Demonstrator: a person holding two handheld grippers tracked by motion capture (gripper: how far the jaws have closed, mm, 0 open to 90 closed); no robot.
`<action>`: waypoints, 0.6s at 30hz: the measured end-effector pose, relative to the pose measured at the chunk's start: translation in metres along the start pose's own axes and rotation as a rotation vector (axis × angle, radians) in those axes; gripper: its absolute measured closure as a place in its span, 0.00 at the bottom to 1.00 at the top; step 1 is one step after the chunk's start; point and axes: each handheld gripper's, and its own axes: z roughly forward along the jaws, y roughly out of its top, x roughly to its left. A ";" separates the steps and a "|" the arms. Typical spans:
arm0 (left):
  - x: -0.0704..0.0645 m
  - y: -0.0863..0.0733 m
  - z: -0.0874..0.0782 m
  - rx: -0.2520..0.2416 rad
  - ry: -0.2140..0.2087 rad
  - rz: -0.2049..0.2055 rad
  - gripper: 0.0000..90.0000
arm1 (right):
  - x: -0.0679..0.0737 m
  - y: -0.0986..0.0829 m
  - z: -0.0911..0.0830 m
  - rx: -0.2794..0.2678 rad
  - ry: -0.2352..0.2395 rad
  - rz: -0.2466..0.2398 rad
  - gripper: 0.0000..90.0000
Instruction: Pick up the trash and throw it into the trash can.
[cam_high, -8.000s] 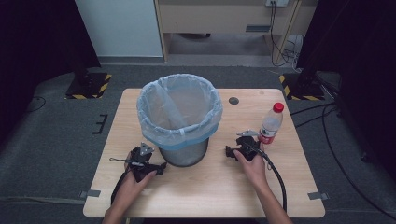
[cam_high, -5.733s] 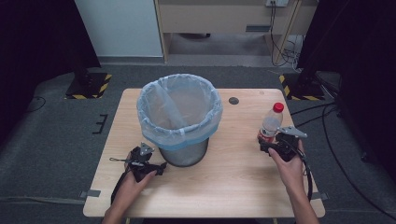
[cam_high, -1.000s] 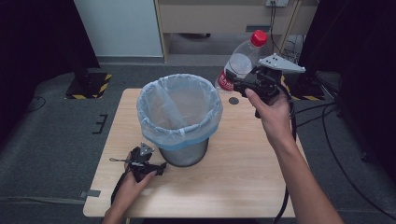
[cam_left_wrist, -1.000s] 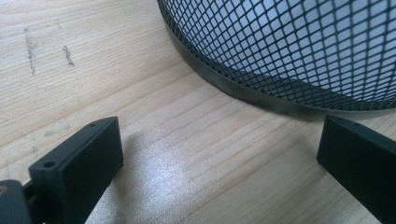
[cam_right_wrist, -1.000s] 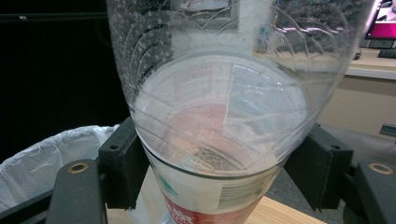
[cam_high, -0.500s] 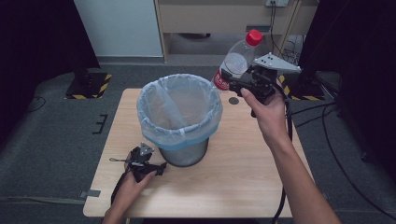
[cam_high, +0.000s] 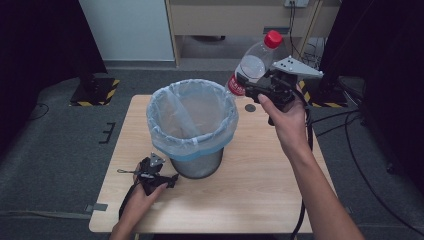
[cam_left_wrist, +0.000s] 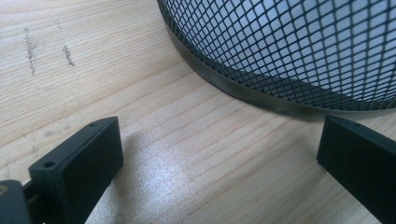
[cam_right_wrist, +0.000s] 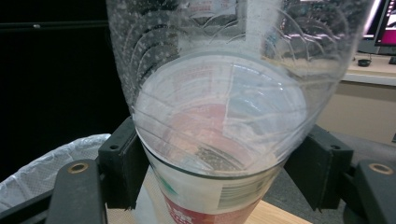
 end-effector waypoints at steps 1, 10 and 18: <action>0.000 0.000 0.000 0.000 0.000 0.000 0.00 | 0.001 0.000 0.000 0.000 0.000 -0.002 0.31; 0.000 0.000 0.000 0.000 0.000 0.000 0.00 | 0.013 0.001 0.008 -0.004 0.027 -0.003 0.31; 0.000 0.000 0.000 0.000 0.000 0.000 0.00 | 0.028 0.001 0.013 -0.006 0.064 -0.005 0.31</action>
